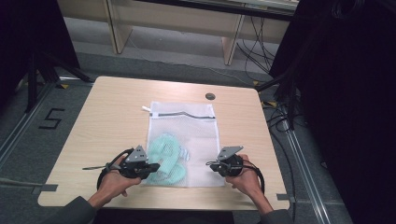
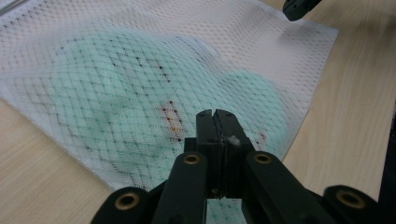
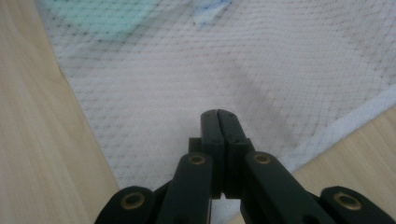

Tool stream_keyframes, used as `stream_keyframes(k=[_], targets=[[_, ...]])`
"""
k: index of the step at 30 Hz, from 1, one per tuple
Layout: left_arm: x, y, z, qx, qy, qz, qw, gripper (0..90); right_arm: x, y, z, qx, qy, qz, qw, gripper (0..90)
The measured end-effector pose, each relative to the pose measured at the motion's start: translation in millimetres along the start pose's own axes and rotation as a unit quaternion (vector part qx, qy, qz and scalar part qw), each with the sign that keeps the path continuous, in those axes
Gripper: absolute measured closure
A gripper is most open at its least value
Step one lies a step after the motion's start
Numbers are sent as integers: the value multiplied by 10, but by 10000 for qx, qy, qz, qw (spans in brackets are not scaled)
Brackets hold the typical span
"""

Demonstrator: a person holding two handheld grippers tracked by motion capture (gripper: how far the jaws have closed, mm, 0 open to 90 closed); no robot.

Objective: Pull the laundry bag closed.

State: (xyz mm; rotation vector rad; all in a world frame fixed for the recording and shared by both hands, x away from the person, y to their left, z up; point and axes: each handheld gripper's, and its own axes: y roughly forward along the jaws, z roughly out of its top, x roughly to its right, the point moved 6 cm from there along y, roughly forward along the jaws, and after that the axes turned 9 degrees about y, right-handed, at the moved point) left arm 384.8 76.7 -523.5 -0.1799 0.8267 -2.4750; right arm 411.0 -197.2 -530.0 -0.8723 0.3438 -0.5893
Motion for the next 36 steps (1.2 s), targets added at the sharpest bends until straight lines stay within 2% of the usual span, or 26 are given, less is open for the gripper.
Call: stream_keyframes(k=[4,5,6,7,8,9,10,11,12,13,15,17,18,19,21,22,23,25,26,27,28,30,32,33,34,36], targets=[[-20,68,-51,-247,-12,5,9997,893,9,51,-32,-253,57,-86,9996,900],[-43,106,-70,-326,46,29,9995,894,28,81,-43,-336,-93,-131,9993,900],[-45,131,-83,-351,-35,36,9994,894,31,97,-46,-363,-165,-160,9991,900],[-68,145,-92,-401,94,59,9991,894,15,114,-57,-422,-213,-148,9988,900],[-74,162,-103,-438,102,53,9990,895,-2,123,-64,-431,-159,-141,9988,900],[-63,179,-110,-459,-16,71,9989,895,-1,119,-64,-456,-193,-133,9987,900],[-85,186,-112,-483,123,59,9987,895,1,121,-62,-440,-211,-132,9987,900],[-74,195,-113,-475,26,50,9989,895,9,116,-64,-451,-202,-144,9987,900],[-90,201,-111,-479,84,61,9988,896,8,116,-63,-439,-190,-133,9988,900],[-86,209,-119,-500,-26,86,9987,896,10,115,-63,-435,-208,-132,9987,900],[-119,214,-122,-518,100,88,9986,895,2,112,-69,-458,-198,-112,9987,900],[-118,214,-130,-540,-1,118,9985,895,-2,110,-67,-462,-241,-142,9985,900],[-145,214,-142,-581,13,203,9981,896,-26,113,-73,-492,-227,-98,9985,900],[-167,211,-142,-604,121,174,9979,895,-26,110,-70,-484,-273,-118,9984,900],[-182,221,-144,-611,52,188,9979,895,-52,115,-70,-503,-269,-102,9983,900],[-202,211,-145,-662,150,184,9975,895,-59,117,-68,-508,-261,-96,9983,900],[-197,223,-147,-625,14,157,9979,895,-68,121,-66,-495,-246,-86,9984,900],[-219,226,-152,-648,47,173,9977,896,-57,124,-52,-497,-449,-67,9977,900],[-231,229,-154,-656,92,214,9976,896,-85,120,-63,-517,-283,-76,9982,900],[-240,223,-157,-688,223,264,9970,895,-85,118,-56,-521,-423,-80,9977,900],[-241,217,-159,-722,306,303,9965,895,-116,122,-61,-536,-332,-36,9980,900],[-263,218,-162,-748,338,292,9962,895,-148,126,-56,-559,-401,-7,9976,900],[-257,221,-162,-722,245,259,9968,895,-167,128,-57,-563,-435,-6,9975,900],[-294,215,-169,-763,300,335,9961,895,-165,143,-42,-520,-605,37,9968,900],[-294,215,-169,-763,300,335,9961,896,-194,139,-51,-552,-469,44,9974,900],[-338,210,-174,-815,398,391,9951,896,-204,143,-45,-555,-520,74,9971,900]])
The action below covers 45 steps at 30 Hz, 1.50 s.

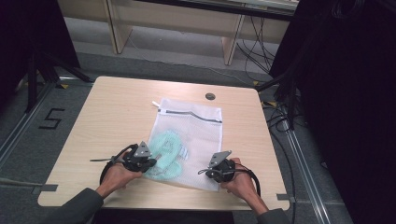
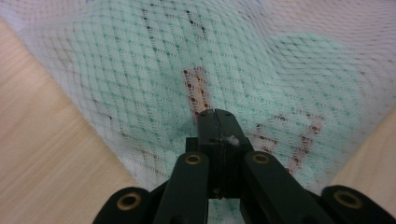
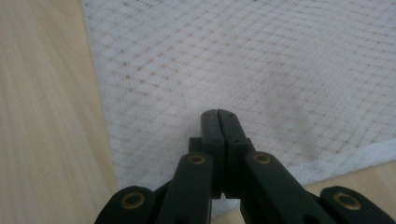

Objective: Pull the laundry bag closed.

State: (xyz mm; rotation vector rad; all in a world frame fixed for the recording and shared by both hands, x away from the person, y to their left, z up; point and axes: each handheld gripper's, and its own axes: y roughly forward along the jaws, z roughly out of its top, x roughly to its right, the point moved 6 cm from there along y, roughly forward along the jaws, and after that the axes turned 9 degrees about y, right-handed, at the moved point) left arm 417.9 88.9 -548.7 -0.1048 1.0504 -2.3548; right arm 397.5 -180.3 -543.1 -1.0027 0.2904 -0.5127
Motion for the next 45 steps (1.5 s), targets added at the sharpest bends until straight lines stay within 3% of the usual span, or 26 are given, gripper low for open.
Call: stream_keyframes(k=[3,6,7,8,9,12,13,14,17,21,22,23,27,29,33,34,45], targets=[[-74,-1,-19,-27,-121,18,9999,895,-60,15,27,12,-29,69,10000,900],[-105,13,-18,13,-231,70,9997,895,-80,30,53,9,-233,118,9997,900],[-123,13,-12,6,-138,64,9999,895,-99,35,61,-2,-225,130,9997,900],[-125,23,-9,-4,-202,46,9998,895,-111,36,71,-4,-216,88,9997,900],[-155,26,-4,-28,-94,98,9999,895,-123,54,98,8,-351,141,9993,900],[-206,42,-8,-32,-191,130,9997,895,-157,59,107,-13,-273,143,9995,900],[-230,36,-14,-57,-178,126,9997,895,-158,72,123,19,-411,191,9990,900],[-257,38,-16,-53,-159,164,9997,895,-182,68,119,-7,-318,175,9993,900],[-305,42,-24,-82,-236,213,9995,895,-239,82,143,-32,-380,230,9990,900],[-317,41,-16,-96,-192,191,9996,895,-303,104,182,-43,-470,295,9985,900],[-318,48,-19,-69,-294,161,9994,895,-319,106,187,-75,-491,335,9982,900],[-345,41,-21,-94,-189,188,9996,895,-326,107,192,-79,-507,348,9981,900],[-375,49,-16,-113,-183,191,9996,895,-343,115,202,-72,-514,361,9980,900],[-399,62,-19,-72,-363,110,9993,895,-364,129,216,-40,-500,366,9981,900],[-442,73,-20,-53,-401,113,9991,894,-395,141,234,-32,-540,389,9978,900],[-457,75,-13,-98,-279,159,9994,894,-424,151,253,-50,-567,445,9974,900],[-616,169,45,-148,-73,344,9993,894,-574,247,398,-27,-752,583,9955,900]])
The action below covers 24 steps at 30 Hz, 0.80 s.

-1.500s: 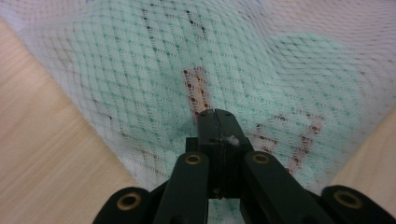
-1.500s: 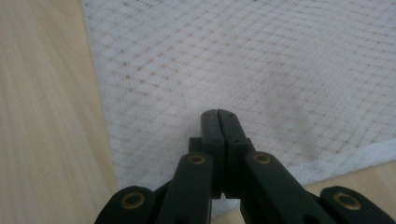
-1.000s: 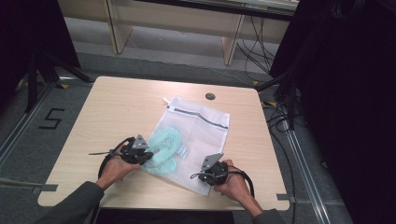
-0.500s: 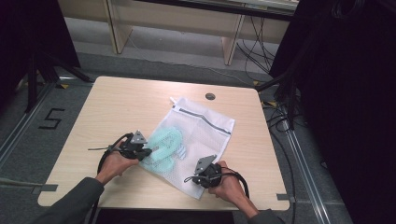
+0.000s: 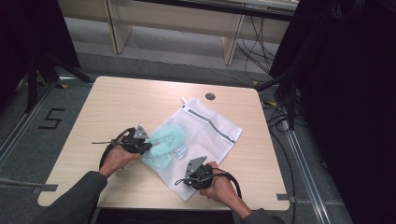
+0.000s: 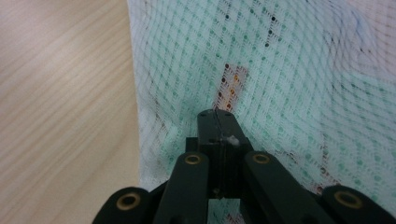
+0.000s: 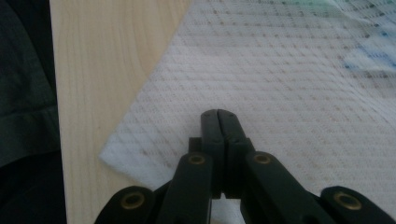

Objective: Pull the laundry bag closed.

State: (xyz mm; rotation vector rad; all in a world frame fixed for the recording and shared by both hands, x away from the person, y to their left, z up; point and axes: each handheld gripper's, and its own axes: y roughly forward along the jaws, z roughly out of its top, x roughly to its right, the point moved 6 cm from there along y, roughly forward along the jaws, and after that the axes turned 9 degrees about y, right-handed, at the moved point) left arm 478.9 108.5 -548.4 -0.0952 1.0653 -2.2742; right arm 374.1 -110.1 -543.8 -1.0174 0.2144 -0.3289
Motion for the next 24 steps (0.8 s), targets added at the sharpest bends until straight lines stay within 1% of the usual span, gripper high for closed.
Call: stream_keyframes(k=[1,2,3,5,6,7,9,10,11,12,13,14,15,16,17,18,20,21,22,23,24], targets=[[2,12,2,5,-110,-3,9999,894,-7,9,13,14,8,-17,10000,900],[-23,13,8,-1,14,29,10000,894,-25,13,22,-50,29,64,10000,900],[-27,22,12,3,-26,33,10000,894,-28,22,41,-36,-49,53,10000,900],[-51,32,20,-4,11,47,10000,894,-50,42,69,-34,-83,88,9999,900],[-59,41,25,-14,-5,46,10000,894,-59,50,81,-41,-107,108,9999,900],[-56,50,28,-1,-78,53,10000,894,-68,60,98,-27,-119,95,9999,900],[-74,56,37,-5,-22,84,10000,894,-82,72,116,-40,-134,134,9998,900],[-74,56,37,-5,-22,84,10000,894,-97,80,124,-46,-76,171,9998,900],[-81,70,47,-9,-10,61,10000,894,-98,87,138,-35,-157,165,9997,900],[-91,75,52,-8,13,76,10000,894,-112,95,146,-31,-106,174,9998,900],[-94,83,53,-14,-48,55,10000,894,-122,107,157,-8,-108,179,9998,900],[-94,83,53,-14,-48,55,10000,894,-122,107,157,-8,-108,179,9998,900],[-107,87,56,-20,-35,70,10000,894,-128,118,184,-19,-212,183,9996,900],[-112,91,61,-2,-22,67,10000,894,-128,118,184,-19,-212,183,9996,900],[-118,100,65,-9,-45,74,10000,894,-142,139,210,38,-201,184,9996,900],[-131,112,74,-6,-22,82,10000,894,-144,139,216,-6,-241,222,9995,900],[-151,123,83,-18,-4,96,10000,894,-162,160,240,5,-178,246,9995,900],[-156,136,89,1,-38,81,10000,894,-171,171,254,17,-170,261,9995,900],[-156,136,89,1,-38,81,10000,894,-172,179,273,22,-258,254,9993,900],[-172,141,93,21,2,116,9999,894,-172,179,273,22,-258,254,9993,900],[-179,151,95,-1,-43,99,9999,894,-207,203,299,29,-217,310,9993,900]])
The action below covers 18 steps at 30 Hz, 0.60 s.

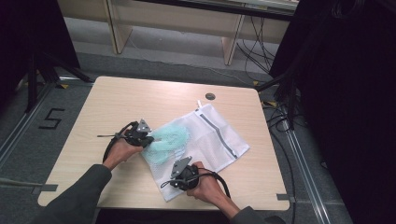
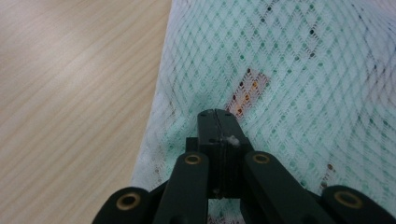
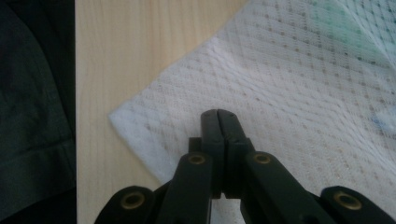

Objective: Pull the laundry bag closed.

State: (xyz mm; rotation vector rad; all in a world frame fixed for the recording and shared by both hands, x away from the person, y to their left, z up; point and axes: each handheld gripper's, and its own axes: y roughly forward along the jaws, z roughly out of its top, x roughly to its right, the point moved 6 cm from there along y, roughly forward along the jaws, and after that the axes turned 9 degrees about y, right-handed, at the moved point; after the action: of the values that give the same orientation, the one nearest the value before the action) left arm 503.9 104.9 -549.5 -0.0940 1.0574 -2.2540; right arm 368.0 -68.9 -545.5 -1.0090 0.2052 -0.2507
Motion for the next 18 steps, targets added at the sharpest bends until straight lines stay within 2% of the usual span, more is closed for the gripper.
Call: stream_keyframes(k=[2,4,5,9,11,13,18], targets=[[-25,21,15,20,16,-26,10000,894,-1,15,27,44,-109,-13,9999,900],[-55,33,26,21,77,9,10000,894,-16,31,48,48,-115,-3,9999,900],[-51,40,28,13,-7,-28,10000,894,-20,38,59,51,-131,0,9999,900],[-77,59,43,25,20,-20,10000,894,-38,62,91,67,-149,12,9999,900],[-97,77,60,52,71,-15,10000,894,-61,88,118,99,-69,62,9999,900],[-98,83,65,19,39,-9,10000,894,-58,90,128,68,-102,52,9999,900],[-116,107,89,3,140,7,9999,894,-88,135,189,98,-156,78,9998,900]])
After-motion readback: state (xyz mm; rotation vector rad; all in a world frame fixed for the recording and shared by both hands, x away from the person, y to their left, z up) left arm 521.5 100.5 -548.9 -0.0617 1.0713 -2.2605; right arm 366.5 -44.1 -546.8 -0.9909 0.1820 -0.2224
